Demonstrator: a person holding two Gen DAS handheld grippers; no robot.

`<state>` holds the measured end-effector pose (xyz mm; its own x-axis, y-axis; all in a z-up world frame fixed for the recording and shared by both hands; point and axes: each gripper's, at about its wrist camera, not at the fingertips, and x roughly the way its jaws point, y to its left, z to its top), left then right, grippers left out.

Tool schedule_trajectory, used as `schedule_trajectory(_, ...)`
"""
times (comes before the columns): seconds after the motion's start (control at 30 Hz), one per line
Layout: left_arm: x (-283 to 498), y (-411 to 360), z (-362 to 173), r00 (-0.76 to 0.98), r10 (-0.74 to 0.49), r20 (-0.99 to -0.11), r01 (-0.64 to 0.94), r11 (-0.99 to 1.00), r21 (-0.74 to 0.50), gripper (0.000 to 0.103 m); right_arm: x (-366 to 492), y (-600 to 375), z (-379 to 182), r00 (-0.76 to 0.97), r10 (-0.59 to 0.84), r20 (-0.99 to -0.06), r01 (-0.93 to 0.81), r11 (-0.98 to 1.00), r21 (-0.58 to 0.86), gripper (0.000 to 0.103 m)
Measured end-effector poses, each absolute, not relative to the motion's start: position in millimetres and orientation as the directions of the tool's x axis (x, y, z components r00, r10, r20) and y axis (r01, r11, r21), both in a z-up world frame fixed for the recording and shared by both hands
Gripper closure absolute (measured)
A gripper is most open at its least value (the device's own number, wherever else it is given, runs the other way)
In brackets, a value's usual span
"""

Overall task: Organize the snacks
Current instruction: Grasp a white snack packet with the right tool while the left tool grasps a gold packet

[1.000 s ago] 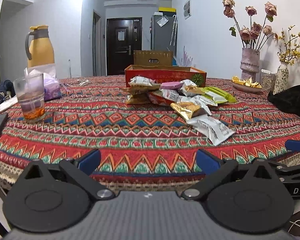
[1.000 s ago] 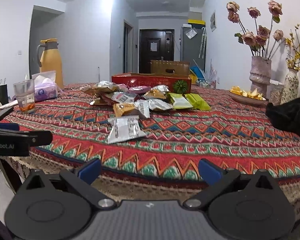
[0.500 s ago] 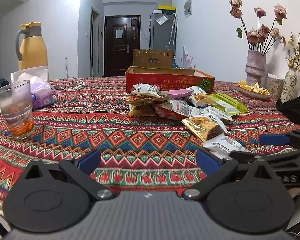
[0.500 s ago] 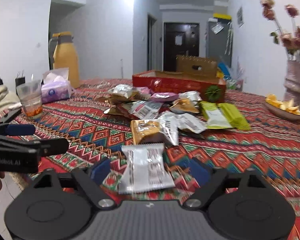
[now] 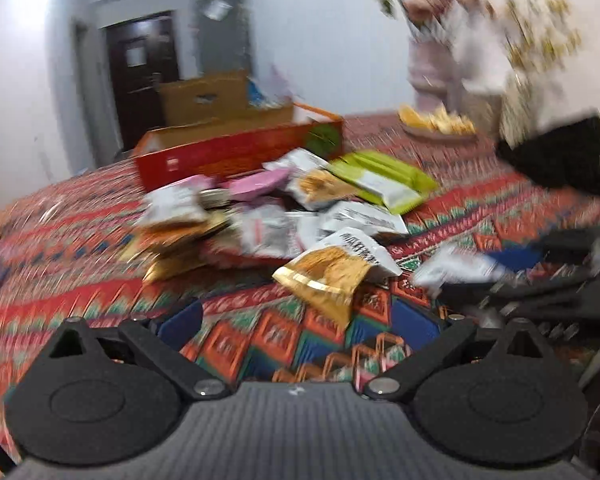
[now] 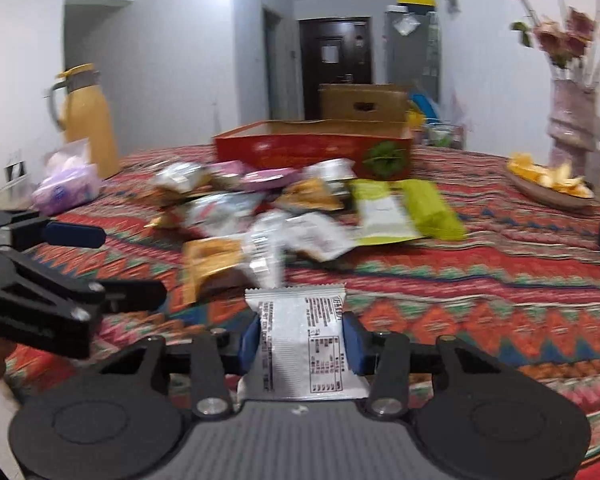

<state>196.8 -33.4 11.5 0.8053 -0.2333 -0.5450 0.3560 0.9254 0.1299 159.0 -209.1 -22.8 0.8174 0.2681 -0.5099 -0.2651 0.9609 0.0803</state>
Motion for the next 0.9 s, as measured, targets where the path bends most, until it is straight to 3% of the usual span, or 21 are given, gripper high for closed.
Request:
schedule_trajectory(0.17,235,-63,7,0.770,-0.258,-0.583,0.460,0.858,0.229,0.025,180,-235,-27,0.827,0.204,-0.524,-0.190,0.979,0.080,0.059)
schedule_trajectory(0.23,242,-70,6,0.755,-0.282,-0.592,0.501,0.831,0.243,0.026,186,-241,-30,0.820,0.196,-0.539,-0.175,0.980,0.090,0.058)
schedule_trajectory(0.37,254,-75,-1,0.711,-0.312,-0.630,0.540,0.816,0.206,0.026,188,-250,-32,0.823,0.206,-0.529,-0.175,0.979,0.109,0.042)
schedule_trajectory(0.43,255,-76,-2,0.689,-0.319,-0.651,0.545,0.821,0.174,0.033,185,-254,-31,0.827,0.204,-0.524,-0.170,0.979,0.112,0.038)
schedule_trajectory(0.47,253,-76,-1,0.677,-0.334,-0.656,0.554,0.818,0.156,0.046,183,-255,-31,0.827,0.202,-0.524,-0.168,0.979,0.113,0.038)
schedule_trajectory(0.5,252,-74,-1,0.665,-0.343,-0.663,0.560,0.817,0.139,0.063,182,-257,-31,0.825,0.201,-0.528,-0.167,0.980,0.113,0.039)
schedule_trajectory(0.57,246,-71,-1,0.657,-0.346,-0.670,0.544,0.832,0.104,0.064,183,-255,-33,0.818,0.198,-0.540,-0.164,0.980,0.111,0.043)
schedule_trajectory(0.63,240,-68,-1,0.662,-0.331,-0.672,0.514,0.853,0.086,0.064,179,-252,-32,0.821,0.177,-0.543,-0.164,0.984,0.073,0.057)
schedule_trajectory(0.73,224,-57,4,0.672,-0.348,-0.653,0.480,0.877,0.026,0.073,174,-248,-31,0.819,0.187,-0.543,-0.173,0.982,0.077,0.060)
schedule_trajectory(0.9,202,-43,9,0.697,-0.324,-0.640,0.400,0.916,-0.028,0.079,161,-241,-26,0.823,0.201,-0.532,-0.188,0.979,0.079,0.061)
